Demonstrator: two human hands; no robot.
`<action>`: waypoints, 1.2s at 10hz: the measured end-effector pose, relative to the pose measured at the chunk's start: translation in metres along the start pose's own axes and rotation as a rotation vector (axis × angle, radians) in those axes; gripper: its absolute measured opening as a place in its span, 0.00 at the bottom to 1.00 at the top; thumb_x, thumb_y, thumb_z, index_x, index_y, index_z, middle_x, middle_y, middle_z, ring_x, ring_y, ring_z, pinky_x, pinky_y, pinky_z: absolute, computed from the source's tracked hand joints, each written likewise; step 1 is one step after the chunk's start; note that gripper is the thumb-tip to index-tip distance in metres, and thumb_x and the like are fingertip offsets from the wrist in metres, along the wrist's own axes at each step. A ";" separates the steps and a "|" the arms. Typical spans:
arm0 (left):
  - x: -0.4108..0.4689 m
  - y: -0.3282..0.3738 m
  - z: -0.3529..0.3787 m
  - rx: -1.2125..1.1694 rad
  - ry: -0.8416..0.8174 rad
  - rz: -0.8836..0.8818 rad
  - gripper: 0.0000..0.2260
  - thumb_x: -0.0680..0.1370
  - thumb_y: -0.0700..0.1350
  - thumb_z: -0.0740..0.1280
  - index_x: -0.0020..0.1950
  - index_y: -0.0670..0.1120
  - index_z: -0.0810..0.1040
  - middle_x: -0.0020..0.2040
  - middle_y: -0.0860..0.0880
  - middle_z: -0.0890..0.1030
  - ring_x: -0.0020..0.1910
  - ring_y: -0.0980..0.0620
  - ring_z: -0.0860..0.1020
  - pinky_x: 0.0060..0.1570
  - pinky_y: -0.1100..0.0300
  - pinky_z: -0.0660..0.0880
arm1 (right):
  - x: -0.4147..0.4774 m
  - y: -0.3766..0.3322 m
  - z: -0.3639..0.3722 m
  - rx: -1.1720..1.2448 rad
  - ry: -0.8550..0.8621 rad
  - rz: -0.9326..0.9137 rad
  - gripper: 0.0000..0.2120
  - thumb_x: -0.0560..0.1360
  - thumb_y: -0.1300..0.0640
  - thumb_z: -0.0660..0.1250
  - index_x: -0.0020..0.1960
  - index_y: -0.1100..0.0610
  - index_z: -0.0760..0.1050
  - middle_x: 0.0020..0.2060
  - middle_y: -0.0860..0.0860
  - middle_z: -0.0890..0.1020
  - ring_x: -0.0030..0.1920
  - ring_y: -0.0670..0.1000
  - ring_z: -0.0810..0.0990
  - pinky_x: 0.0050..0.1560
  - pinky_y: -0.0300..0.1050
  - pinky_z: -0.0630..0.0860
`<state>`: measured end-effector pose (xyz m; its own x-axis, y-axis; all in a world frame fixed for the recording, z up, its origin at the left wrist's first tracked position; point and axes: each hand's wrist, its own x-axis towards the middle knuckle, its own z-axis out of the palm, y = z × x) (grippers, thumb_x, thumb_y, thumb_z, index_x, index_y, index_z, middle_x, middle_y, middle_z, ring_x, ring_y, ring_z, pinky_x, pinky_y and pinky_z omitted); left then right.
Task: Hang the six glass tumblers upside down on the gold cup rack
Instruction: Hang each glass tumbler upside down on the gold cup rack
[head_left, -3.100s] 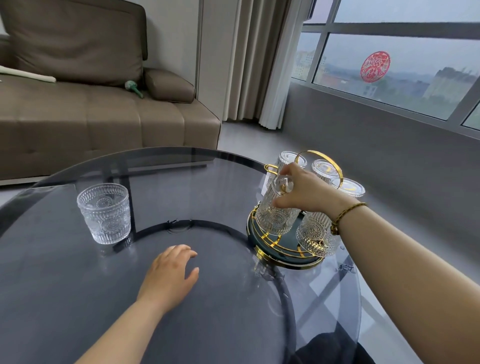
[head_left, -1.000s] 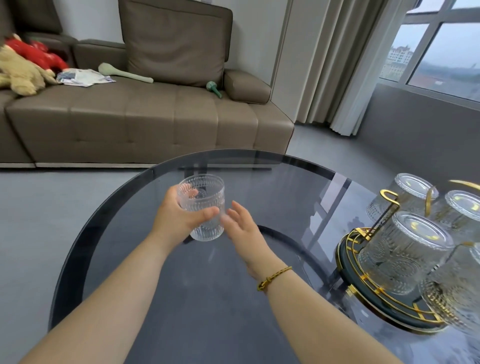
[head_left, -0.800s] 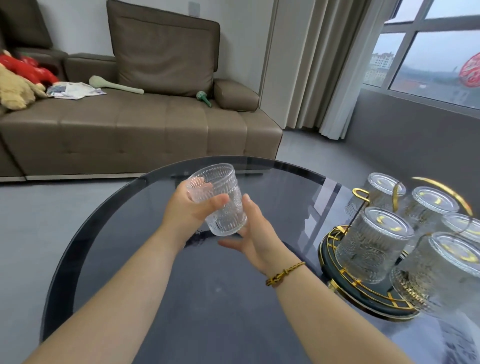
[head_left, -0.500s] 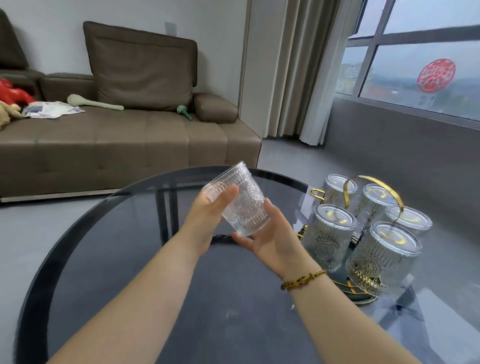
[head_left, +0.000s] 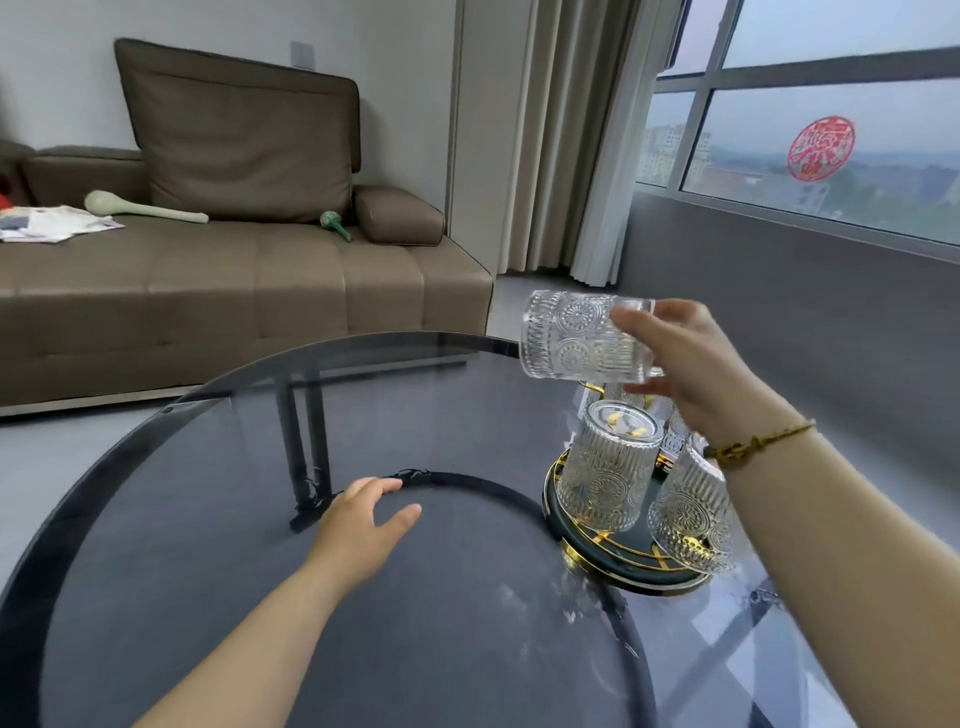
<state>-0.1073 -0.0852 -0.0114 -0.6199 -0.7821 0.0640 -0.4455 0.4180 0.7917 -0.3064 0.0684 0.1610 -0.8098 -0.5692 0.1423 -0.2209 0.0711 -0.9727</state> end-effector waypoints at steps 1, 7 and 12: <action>-0.002 -0.012 0.010 0.155 -0.033 0.021 0.18 0.75 0.52 0.63 0.63 0.48 0.69 0.67 0.50 0.69 0.67 0.50 0.64 0.65 0.57 0.60 | 0.015 -0.006 -0.013 -0.217 0.079 -0.076 0.29 0.64 0.48 0.71 0.58 0.56 0.63 0.52 0.51 0.71 0.44 0.47 0.74 0.29 0.42 0.72; -0.003 -0.034 0.029 0.467 -0.006 0.158 0.19 0.75 0.57 0.57 0.65 0.53 0.65 0.69 0.53 0.65 0.70 0.53 0.58 0.70 0.57 0.52 | 0.060 0.012 0.028 -0.999 -0.178 -0.188 0.28 0.65 0.49 0.70 0.60 0.58 0.65 0.58 0.57 0.74 0.56 0.56 0.70 0.49 0.46 0.67; -0.005 -0.032 0.028 0.461 -0.011 0.157 0.19 0.76 0.57 0.57 0.65 0.53 0.64 0.69 0.54 0.64 0.70 0.53 0.58 0.70 0.57 0.51 | 0.053 0.037 0.036 -1.128 -0.247 -0.119 0.25 0.69 0.53 0.66 0.62 0.59 0.64 0.58 0.58 0.75 0.51 0.56 0.73 0.45 0.44 0.69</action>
<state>-0.1080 -0.0815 -0.0543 -0.7082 -0.6894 0.1525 -0.5845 0.6936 0.4210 -0.3377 0.0114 0.1262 -0.6508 -0.7568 0.0609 -0.7480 0.6254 -0.2222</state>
